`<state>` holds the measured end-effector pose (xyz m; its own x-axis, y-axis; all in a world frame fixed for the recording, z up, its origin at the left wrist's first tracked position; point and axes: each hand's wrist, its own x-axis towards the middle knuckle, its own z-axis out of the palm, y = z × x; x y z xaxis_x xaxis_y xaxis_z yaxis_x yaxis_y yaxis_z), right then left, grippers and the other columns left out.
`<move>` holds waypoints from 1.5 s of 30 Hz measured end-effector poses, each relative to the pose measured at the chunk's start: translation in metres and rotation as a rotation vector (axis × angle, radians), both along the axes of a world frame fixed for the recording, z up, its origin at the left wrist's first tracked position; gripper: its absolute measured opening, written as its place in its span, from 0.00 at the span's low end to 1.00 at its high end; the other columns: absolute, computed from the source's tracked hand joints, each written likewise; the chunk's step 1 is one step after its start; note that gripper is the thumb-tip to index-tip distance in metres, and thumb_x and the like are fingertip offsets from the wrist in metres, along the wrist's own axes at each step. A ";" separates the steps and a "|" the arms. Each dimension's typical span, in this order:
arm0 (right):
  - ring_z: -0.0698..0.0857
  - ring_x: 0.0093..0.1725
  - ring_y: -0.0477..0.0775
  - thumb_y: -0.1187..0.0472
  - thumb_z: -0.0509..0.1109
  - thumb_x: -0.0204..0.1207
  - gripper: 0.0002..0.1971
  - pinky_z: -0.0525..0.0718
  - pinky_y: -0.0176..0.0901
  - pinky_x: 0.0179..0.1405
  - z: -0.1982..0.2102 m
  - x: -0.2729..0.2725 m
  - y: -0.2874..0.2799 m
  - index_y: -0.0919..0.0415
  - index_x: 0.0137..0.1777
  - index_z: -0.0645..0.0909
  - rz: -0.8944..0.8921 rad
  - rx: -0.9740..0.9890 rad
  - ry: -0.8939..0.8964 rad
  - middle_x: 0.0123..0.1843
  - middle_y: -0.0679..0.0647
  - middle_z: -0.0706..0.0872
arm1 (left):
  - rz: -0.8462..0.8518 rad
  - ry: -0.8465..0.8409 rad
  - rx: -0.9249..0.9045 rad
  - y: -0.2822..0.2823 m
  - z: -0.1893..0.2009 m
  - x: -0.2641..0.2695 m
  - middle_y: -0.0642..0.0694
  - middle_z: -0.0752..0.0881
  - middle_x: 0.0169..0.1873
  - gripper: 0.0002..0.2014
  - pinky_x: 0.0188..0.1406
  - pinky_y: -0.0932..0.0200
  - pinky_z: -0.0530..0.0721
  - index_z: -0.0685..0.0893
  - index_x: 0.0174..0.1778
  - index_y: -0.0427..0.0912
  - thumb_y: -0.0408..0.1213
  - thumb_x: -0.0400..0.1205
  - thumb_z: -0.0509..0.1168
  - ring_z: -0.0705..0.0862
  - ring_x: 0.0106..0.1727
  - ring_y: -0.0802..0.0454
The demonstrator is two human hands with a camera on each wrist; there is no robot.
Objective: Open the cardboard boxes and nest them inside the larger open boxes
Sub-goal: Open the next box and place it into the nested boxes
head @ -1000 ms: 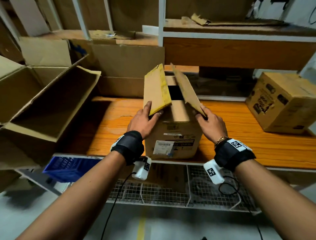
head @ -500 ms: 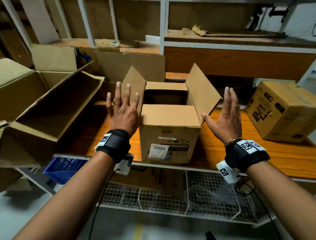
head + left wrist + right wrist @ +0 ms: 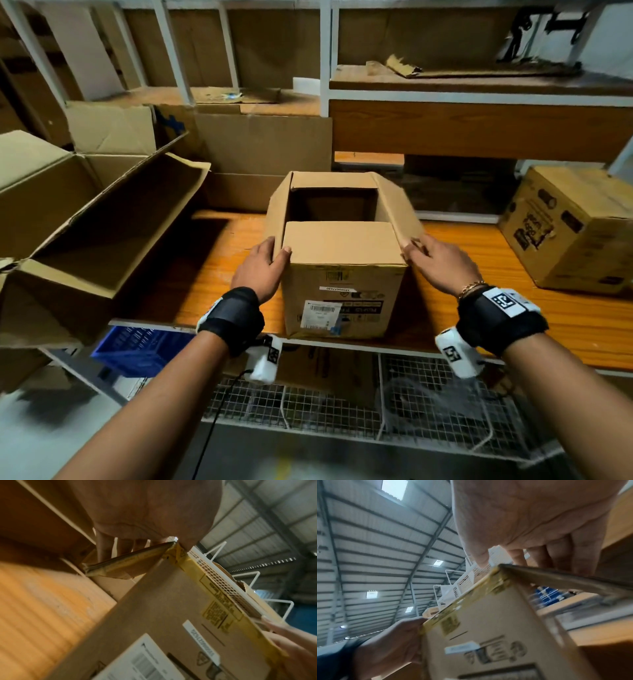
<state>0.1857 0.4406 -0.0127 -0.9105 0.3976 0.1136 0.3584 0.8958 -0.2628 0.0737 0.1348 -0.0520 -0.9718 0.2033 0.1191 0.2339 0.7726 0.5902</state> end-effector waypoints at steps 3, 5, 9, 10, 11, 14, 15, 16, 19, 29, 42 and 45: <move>0.85 0.41 0.55 0.19 0.44 0.71 0.44 0.82 0.42 0.33 -0.021 -0.013 -0.022 0.44 0.81 0.59 -0.005 -0.213 0.015 0.50 0.52 0.87 | 0.020 -0.052 0.164 0.011 -0.007 0.004 0.40 0.71 0.79 0.30 0.74 0.48 0.68 0.64 0.83 0.44 0.57 0.87 0.51 0.71 0.77 0.41; 0.87 0.50 0.61 0.15 0.48 0.65 0.47 0.87 0.51 0.44 -0.029 -0.019 -0.031 0.41 0.81 0.56 -0.039 -0.264 0.049 0.57 0.52 0.86 | 0.028 -0.065 0.249 0.014 -0.013 0.004 0.41 0.72 0.78 0.33 0.74 0.46 0.70 0.65 0.82 0.45 0.62 0.85 0.52 0.73 0.75 0.41; 0.87 0.53 0.61 0.19 0.63 0.64 0.45 0.89 0.57 0.48 -0.021 -0.028 -0.022 0.41 0.78 0.63 -0.011 -0.397 0.034 0.64 0.50 0.86 | 0.045 -0.108 0.316 0.016 -0.012 0.002 0.44 0.76 0.73 0.47 0.65 0.36 0.80 0.68 0.79 0.49 0.79 0.71 0.51 0.79 0.68 0.42; 0.86 0.56 0.60 0.21 0.65 0.64 0.45 0.88 0.56 0.50 -0.017 -0.029 -0.020 0.42 0.78 0.64 -0.001 -0.412 0.022 0.65 0.50 0.85 | 0.039 -0.120 0.327 0.015 -0.011 0.003 0.44 0.78 0.71 0.48 0.60 0.34 0.83 0.68 0.78 0.50 0.81 0.69 0.52 0.80 0.65 0.41; 0.85 0.59 0.59 0.22 0.67 0.65 0.44 0.87 0.55 0.52 -0.015 -0.031 -0.017 0.43 0.78 0.65 0.001 -0.415 0.010 0.67 0.51 0.85 | 0.034 -0.127 0.331 0.014 -0.010 0.003 0.44 0.78 0.70 0.48 0.56 0.32 0.84 0.69 0.77 0.51 0.81 0.68 0.52 0.82 0.62 0.41; 0.82 0.65 0.59 0.25 0.69 0.66 0.47 0.84 0.54 0.57 -0.007 -0.036 -0.012 0.44 0.82 0.60 0.062 -0.398 -0.060 0.73 0.51 0.80 | -0.001 -0.129 0.281 0.012 -0.003 0.003 0.44 0.79 0.70 0.44 0.56 0.34 0.85 0.68 0.78 0.51 0.78 0.72 0.53 0.82 0.62 0.41; 0.80 0.67 0.60 0.26 0.71 0.66 0.49 0.83 0.54 0.59 -0.003 -0.040 -0.012 0.44 0.84 0.57 0.094 -0.397 -0.086 0.75 0.53 0.77 | -0.016 -0.125 0.240 0.010 0.000 0.002 0.44 0.78 0.71 0.42 0.59 0.36 0.84 0.68 0.79 0.50 0.75 0.75 0.53 0.81 0.64 0.41; 0.77 0.72 0.61 0.28 0.72 0.66 0.51 0.81 0.56 0.64 0.002 -0.046 -0.010 0.45 0.85 0.55 0.123 -0.378 -0.115 0.79 0.55 0.72 | -0.027 -0.122 0.193 0.010 0.002 0.001 0.44 0.77 0.72 0.41 0.62 0.38 0.82 0.67 0.80 0.49 0.73 0.77 0.53 0.80 0.66 0.41; 0.65 0.80 0.64 0.35 0.76 0.67 0.52 0.72 0.56 0.73 0.024 -0.066 -0.009 0.51 0.86 0.56 0.175 -0.279 -0.243 0.84 0.58 0.59 | -0.039 -0.130 0.081 0.008 0.008 -0.002 0.42 0.74 0.75 0.41 0.68 0.43 0.77 0.63 0.82 0.48 0.72 0.79 0.50 0.77 0.71 0.41; 0.75 0.71 0.62 0.36 0.64 0.80 0.35 0.71 0.48 0.56 0.057 -0.082 -0.015 0.59 0.79 0.70 0.021 -0.658 -0.097 0.79 0.61 0.73 | -0.153 -0.220 0.179 -0.002 0.011 0.003 0.43 0.68 0.80 0.38 0.78 0.42 0.66 0.61 0.84 0.50 0.69 0.82 0.40 0.68 0.79 0.41; 0.70 0.74 0.53 0.30 0.79 0.56 0.48 0.70 0.45 0.71 0.078 -0.029 -0.016 0.47 0.77 0.71 0.554 -0.228 -0.657 0.81 0.53 0.68 | -0.327 -0.339 0.207 -0.021 0.030 -0.005 0.51 0.58 0.83 0.57 0.80 0.46 0.63 0.63 0.81 0.63 0.75 0.55 0.73 0.61 0.82 0.49; 0.59 0.82 0.56 0.26 0.76 0.56 0.50 0.54 0.69 0.79 0.046 -0.027 -0.029 0.40 0.78 0.66 0.481 0.178 -0.665 0.82 0.47 0.65 | -0.359 -0.278 -0.068 -0.012 0.026 0.005 0.49 0.41 0.86 0.63 0.82 0.43 0.62 0.56 0.81 0.71 0.77 0.48 0.75 0.55 0.85 0.42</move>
